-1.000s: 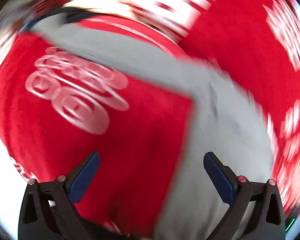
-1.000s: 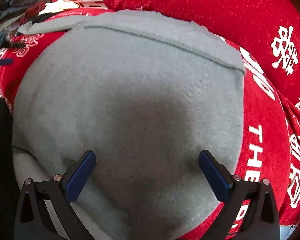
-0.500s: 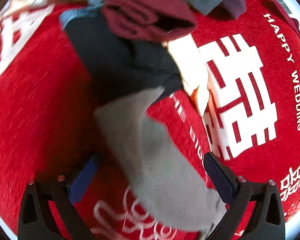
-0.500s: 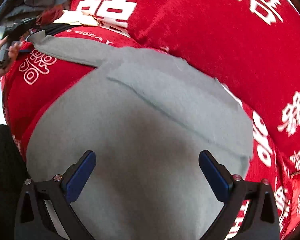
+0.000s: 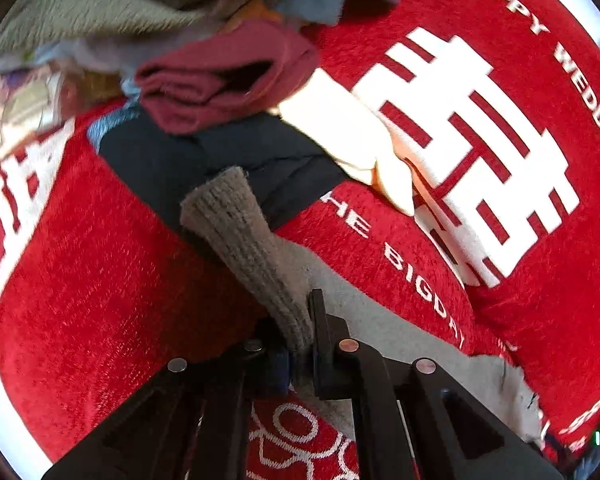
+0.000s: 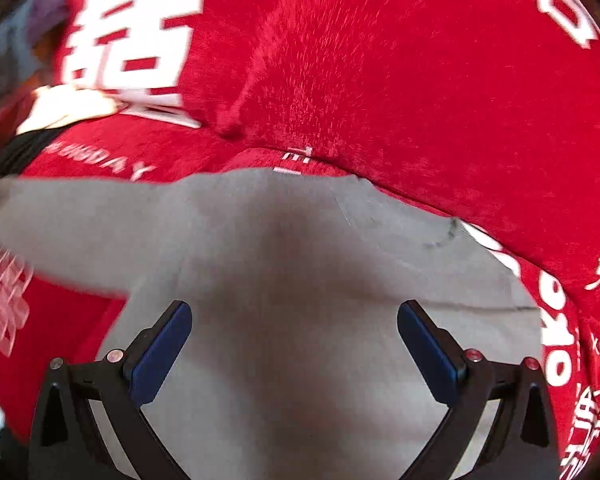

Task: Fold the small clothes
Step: 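Grasp the other grey sleeve cuff with the left gripper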

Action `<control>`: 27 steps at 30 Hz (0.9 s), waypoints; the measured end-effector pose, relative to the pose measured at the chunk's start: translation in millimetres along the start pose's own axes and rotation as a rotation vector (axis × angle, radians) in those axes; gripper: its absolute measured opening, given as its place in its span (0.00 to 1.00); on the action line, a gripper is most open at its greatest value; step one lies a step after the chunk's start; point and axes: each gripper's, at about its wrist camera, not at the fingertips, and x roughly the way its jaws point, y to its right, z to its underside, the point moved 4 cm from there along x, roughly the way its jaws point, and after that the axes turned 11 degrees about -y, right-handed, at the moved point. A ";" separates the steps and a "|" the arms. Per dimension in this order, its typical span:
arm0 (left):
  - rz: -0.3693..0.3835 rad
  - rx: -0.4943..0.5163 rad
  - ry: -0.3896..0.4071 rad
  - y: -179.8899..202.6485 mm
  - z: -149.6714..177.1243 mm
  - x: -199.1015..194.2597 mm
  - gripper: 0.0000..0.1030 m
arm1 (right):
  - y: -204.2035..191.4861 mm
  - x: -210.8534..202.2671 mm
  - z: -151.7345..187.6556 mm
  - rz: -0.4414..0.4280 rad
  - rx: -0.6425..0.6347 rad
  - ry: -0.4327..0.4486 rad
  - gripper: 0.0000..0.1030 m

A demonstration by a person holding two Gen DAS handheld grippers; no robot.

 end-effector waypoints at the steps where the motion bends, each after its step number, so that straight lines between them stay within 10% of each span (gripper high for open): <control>1: -0.006 0.019 0.003 2.5 0.5 -2.8 0.08 | -8.8 14.8 -11.5 0.025 0.008 -0.016 0.99; 11: -0.019 0.098 0.041 19.8 7.2 -21.5 0.08 | -156.6 65.2 -22.6 0.012 -0.179 -0.057 0.99; 15: -0.003 0.141 0.076 42.0 9.3 -44.6 0.08 | -182.4 34.5 -19.0 -0.367 -0.231 -0.096 0.97; 21: 0.013 0.295 0.089 118.7 31.5 -66.8 0.08 | -96.0 -8.7 -1.0 -0.290 -0.174 0.017 0.97; 27: 0.073 0.465 0.003 236.0 88.6 -47.6 0.07 | 34.3 42.6 37.2 -0.036 -0.017 -0.167 0.97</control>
